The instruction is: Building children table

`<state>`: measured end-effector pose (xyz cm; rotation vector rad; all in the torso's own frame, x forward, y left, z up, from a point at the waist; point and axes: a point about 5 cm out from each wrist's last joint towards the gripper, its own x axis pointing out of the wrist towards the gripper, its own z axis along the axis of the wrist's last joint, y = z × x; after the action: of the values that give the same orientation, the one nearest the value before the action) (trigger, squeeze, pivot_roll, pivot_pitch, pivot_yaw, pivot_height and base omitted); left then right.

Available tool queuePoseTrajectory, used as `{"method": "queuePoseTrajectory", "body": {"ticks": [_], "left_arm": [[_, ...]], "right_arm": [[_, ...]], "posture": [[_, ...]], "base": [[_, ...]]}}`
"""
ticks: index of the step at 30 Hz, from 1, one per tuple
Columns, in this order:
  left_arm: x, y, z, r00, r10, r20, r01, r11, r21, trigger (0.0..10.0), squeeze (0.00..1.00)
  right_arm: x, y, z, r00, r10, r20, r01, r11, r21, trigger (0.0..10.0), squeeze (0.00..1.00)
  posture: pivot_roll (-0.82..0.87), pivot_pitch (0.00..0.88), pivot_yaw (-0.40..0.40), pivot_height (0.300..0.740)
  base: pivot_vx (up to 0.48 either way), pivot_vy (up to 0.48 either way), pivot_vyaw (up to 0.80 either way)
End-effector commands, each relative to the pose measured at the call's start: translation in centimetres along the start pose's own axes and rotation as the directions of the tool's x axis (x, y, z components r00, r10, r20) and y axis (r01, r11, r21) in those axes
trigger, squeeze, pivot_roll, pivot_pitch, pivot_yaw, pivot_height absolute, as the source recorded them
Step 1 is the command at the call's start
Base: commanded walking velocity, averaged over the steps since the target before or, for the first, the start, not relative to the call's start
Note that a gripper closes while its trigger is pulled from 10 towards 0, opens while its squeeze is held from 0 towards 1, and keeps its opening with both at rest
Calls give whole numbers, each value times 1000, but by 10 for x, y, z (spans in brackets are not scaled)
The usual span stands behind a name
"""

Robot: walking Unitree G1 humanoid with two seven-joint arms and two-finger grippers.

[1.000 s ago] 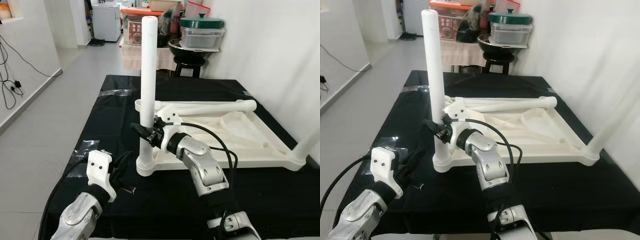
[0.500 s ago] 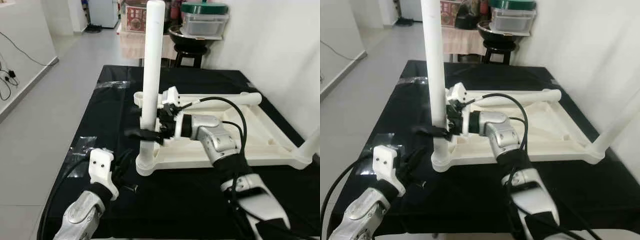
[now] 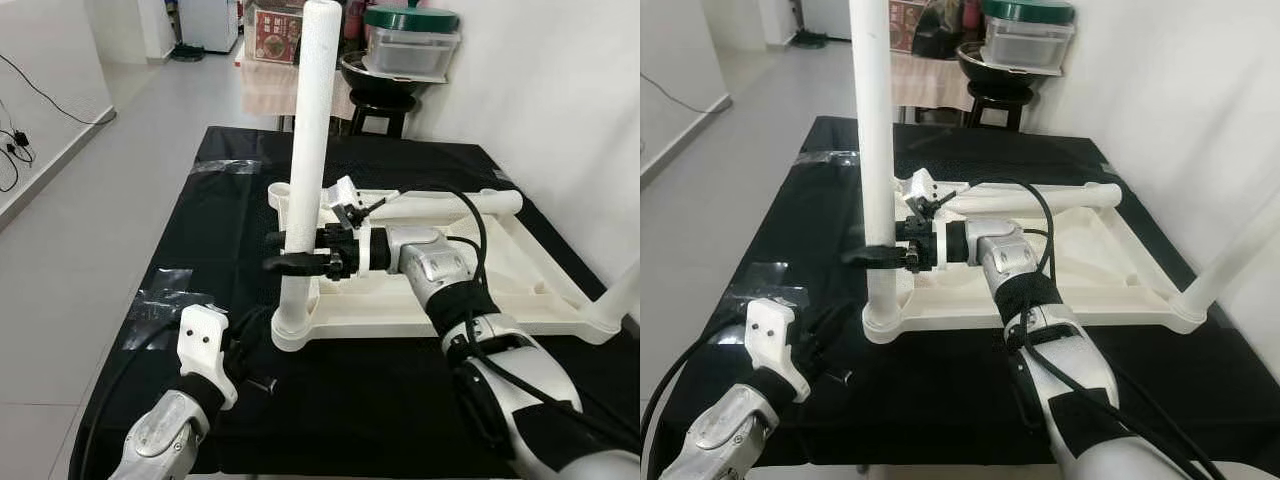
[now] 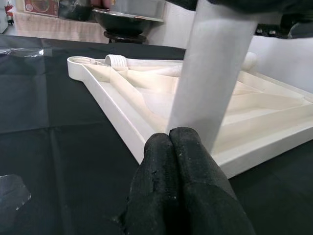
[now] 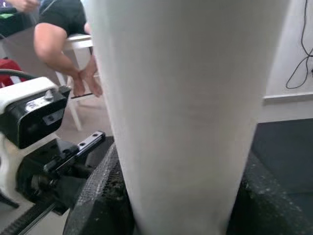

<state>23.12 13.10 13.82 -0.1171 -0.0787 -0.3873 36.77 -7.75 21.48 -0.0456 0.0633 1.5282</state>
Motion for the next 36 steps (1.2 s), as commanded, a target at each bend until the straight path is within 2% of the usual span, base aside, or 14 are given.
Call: {"method": "queuePoseTrajectory", "body": {"ticks": [1, 6, 9, 10, 11, 14, 15, 23, 24, 26, 27, 34, 35, 36], "left_arm": [[-1, -4, -1, 1000, -7, -8, 7, 1000, 0, 10000, 0], [0, -4, -1, 1000, -11, -11, 11, 1000, -2, 10000, 0], [-1, -3, -2, 1000, -13, -13, 13, 1000, -1, 10000, 0], [-2, -1, -2, 1000, -12, -14, 12, 1000, 0, 10000, 0], [-3, 1, -1, 1000, -11, -15, 11, 1000, 1, 10000, 0], [-2, 3, -1, 1000, -9, -15, 9, 1000, 2, 10000, 0], [-2, 6, -1, 1000, -10, -18, 10, 1000, 8, 10000, 0], [1, 8, -4, 999, -23, -29, 24, 1000, 10, 10000, 0], [1, 7, -4, 999, -22, -28, 22, 1000, 10, 10000, 0], [1, 7, -4, 1000, -17, -25, 17, 1000, 10, 10000, 0], [1, 6, -4, 1000, -10, -22, 10, 1000, 10, 10000, 0], [2, 5, -3, 1000, -6, -16, 6, 1000, 8, 10000, 0], [3, 4, -3, 1000, -7, -14, 7, 1000, 7, 10000, 0], [3, 4, -3, 1000, -7, -14, 7, 1000, 7, 10000, 0]], "right_arm": [[-7, 0, -1, 1000, 15, 23, -15, 1000, 27, 0, 0], [-14, 0, -9, 1000, 11, 20, -11, 1000, 24, 0, 0], [-20, 0, -17, 993, -122, 4, 122, 992, -13, 0, 0], [-14, -3, -26, 947, -319, -22, 319, 948, 3, 0, 0], [-9, -7, -37, 824, -565, -49, 566, 824, 28, 0, 0], [5, 13, -56, 766, -637, -87, 643, 762, 76, 0, 0], [17, 45, -71, 723, -681, -113, 690, 721, 66, 0, 0], [24, 35, -65, 770, -627, -119, 629, 777, -18, 0, 0], [27, 31, -62, 787, -604, -123, 607, 795, -25, 10000, 0], [30, 28, -56, 825, -557, -98, 559, 829, -9, 10000, 12], [32, 27, -47, 863, -501, -58, 503, 864, 18, 10000, 1000], [30, 26, -20, 940, -334, 71, 335, 942, -8, 10000, 1000], [25, 25, -10, 965, -242, 102, 247, 968, -39, 10000, 722], [25, 25, -10, 965, -242, 102, 247, 968, -39, 10000, 722]], "posture": [[111, 0, -114, 740], [111, 0, -114, 740], [84, 0, -114, 740], [74, 0, -111, 740], [70, 0, -105, 740], [60, 0, -76, 740], [44, 0, -68, 740], [57, 0, -72, 740], [61, 0, -79, 740], [63, 0, -81, 740], [66, 0, -84, 740], [72, 0, -93, 740], [74, 0, -94, 740], [74, 0, -94, 740]], "base": [[0, 0, 0], [0, 0, 0], [0, 0, 0], [0, 0, 0], [0, 0, 0], [0, 0, 0], [0, 0, 0], [0, 0, 0], [0, 0, 0], [0, 0, 0], [0, 0, 0], [0, 0, 0], [0, 0, 0], [0, 0, 0]]}}
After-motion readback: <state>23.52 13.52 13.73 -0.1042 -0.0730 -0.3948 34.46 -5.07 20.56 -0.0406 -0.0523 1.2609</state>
